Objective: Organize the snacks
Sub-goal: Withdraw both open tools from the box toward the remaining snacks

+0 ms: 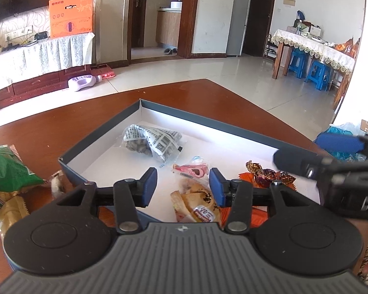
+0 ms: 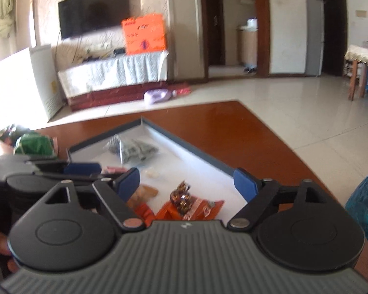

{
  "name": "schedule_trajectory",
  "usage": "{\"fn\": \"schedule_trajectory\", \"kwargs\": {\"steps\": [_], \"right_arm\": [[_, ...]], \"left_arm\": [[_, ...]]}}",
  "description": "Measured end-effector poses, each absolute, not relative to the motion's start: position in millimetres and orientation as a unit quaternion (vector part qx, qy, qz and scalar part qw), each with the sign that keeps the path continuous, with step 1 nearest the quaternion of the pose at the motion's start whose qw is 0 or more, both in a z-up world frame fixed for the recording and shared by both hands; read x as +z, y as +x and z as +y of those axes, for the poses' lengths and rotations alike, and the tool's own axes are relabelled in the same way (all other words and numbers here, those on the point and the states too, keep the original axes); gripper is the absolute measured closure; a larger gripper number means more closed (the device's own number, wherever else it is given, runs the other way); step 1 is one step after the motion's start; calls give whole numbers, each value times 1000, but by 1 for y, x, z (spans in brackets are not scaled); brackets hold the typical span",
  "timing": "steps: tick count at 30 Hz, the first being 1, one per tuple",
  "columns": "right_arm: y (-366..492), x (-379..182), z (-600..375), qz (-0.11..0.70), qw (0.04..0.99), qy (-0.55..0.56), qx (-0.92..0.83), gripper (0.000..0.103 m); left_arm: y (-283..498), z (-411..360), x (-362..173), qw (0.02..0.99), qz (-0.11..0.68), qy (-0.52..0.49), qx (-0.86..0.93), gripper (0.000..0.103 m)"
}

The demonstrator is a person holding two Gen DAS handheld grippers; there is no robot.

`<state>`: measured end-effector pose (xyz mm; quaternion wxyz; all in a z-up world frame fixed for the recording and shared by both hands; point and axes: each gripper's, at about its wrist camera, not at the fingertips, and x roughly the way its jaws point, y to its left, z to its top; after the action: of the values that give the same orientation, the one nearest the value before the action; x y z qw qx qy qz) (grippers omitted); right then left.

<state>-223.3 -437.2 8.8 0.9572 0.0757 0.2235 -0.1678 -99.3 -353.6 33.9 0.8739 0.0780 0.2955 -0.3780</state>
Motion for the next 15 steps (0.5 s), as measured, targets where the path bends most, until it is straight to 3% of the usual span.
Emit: {"fn": "schedule_trajectory", "kwargs": {"steps": [5,9,15], "right_arm": [[-223,12,-427,234,955,65,-171,18],[-247,35,-415,134,976,46,-166,18],[-224,21,-405,196,976,80,-50,18]], "left_arm": [[-103,-341,41,879,286,78,-373,47],[-101,-323,49,888,277,69,-359,44],[-97,-284,60,903,266,66,-331,40]]}}
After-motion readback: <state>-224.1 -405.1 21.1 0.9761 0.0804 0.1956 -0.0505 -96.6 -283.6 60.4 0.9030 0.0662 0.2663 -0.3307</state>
